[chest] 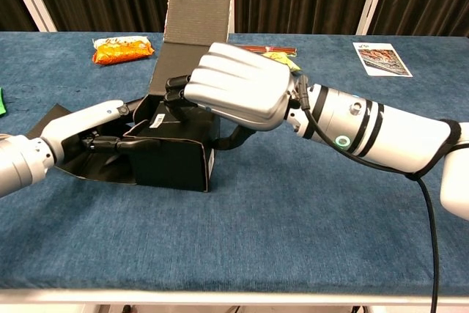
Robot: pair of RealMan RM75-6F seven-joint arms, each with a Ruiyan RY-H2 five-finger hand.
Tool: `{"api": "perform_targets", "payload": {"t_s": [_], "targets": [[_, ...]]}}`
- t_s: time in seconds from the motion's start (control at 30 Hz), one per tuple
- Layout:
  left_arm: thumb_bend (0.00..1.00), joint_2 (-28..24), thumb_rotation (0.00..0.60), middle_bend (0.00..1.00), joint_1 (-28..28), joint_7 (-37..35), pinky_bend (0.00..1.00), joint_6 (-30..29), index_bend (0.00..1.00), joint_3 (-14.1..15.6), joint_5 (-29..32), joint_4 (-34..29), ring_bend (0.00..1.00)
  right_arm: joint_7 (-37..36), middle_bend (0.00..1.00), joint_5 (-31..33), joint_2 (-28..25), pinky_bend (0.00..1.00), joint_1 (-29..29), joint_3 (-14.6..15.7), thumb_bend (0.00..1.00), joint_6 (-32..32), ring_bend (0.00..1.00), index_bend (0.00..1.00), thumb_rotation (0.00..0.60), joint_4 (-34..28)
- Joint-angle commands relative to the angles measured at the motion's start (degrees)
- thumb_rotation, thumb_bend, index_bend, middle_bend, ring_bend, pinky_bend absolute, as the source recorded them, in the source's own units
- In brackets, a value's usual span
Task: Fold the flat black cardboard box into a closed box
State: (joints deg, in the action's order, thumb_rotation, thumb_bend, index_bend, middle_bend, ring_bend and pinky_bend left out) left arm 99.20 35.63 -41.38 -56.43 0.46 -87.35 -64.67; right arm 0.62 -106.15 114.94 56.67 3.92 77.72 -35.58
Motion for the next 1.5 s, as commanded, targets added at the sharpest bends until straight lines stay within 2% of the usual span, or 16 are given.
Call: {"api": "perform_targets", "payload": {"t_s": [0.03, 0.17, 0.3, 0.47, 0.57, 0.77, 1.07, 1.2, 1.5], "targets": [[0.0, 0.32, 0.25, 0.18, -0.23, 1.19, 0.77, -0.3, 0.07, -0.05, 0.14, 0.32, 0.53, 0.1, 0.41, 0.32, -0.11, 1.0, 0.12, -0.55, 0.11, 0.17, 0.78, 0.53, 0.6, -0.7], [0.0, 0.42, 0.259, 0.2, -0.32, 1.57, 0.77, -0.32, 0.1, -0.24, 0.39, 0.21, 0.53, 0.76, 0.4, 0.25, -0.37, 1.0, 0.25, -0.66, 0.11, 0.03, 0.78, 0.53, 0.6, -1.06], [0.0, 0.38, 0.257, 0.17, -0.57, 1.63, 0.77, -0.7, 0.08, -0.22, 0.35, 0.14, 0.53, 0.69, 0.4, 0.1, -0.66, 1.0, -0.08, -0.66, 0.12, 0.97, 0.78, 0.52, 0.6, -1.11], [0.0, 0.29, 0.254, 0.15, -0.7, 1.48, 0.76, -0.65, 0.05, -0.2, 0.43, 0.13, 0.53, -0.53, 0.34, -1.59, -1.11, 1.0, -0.11, 0.39, 0.12, 3.3, 0.78, 0.43, 0.6, -1.16], [0.0, 0.3, 0.251, 0.14, -0.74, 1.53, 0.76, -0.56, 0.05, -0.13, 0.42, 0.07, 0.53, -0.94, 0.34, -2.1, -1.1, 1.0, -0.1, 0.8, 0.12, 3.64, 0.78, 0.41, 0.6, -1.24], [0.0, 0.12, 0.252, 0.14, -0.82, 1.67, 0.77, -0.65, 0.04, -0.17, 0.41, -0.25, 0.53, -0.12, 0.35, -2.84, -0.92, 1.0, 0.05, 2.13, 0.13, 1.34, 0.78, 0.41, 0.6, -0.49], [0.0, 0.02, 0.254, 0.13, -0.8, 1.62, 0.76, -0.78, 0.04, -0.09, 0.07, -0.27, 0.53, -1.13, 0.36, -1.69, -0.71, 1.0, 0.23, 1.57, 0.15, -0.94, 0.78, 0.44, 0.6, -1.31], [0.0, -0.03, 0.251, 0.1, -0.86, 0.76, 0.76, -0.9, 0.02, 0.07, -0.16, -0.33, 0.53, -1.26, 0.37, -1.21, -1.28, 1.0, 0.07, 1.24, 0.15, -1.23, 0.78, 0.44, 0.6, -2.47], [0.0, 0.25, 0.249, 0.09, -1.11, 0.38, 0.76, -1.38, 0.02, -0.08, -0.11, 0.24, 0.53, -0.03, 0.39, -1.45, -2.3, 1.0, -0.23, 1.91, 0.16, -2.64, 0.78, 0.44, 0.6, -3.73]]}}
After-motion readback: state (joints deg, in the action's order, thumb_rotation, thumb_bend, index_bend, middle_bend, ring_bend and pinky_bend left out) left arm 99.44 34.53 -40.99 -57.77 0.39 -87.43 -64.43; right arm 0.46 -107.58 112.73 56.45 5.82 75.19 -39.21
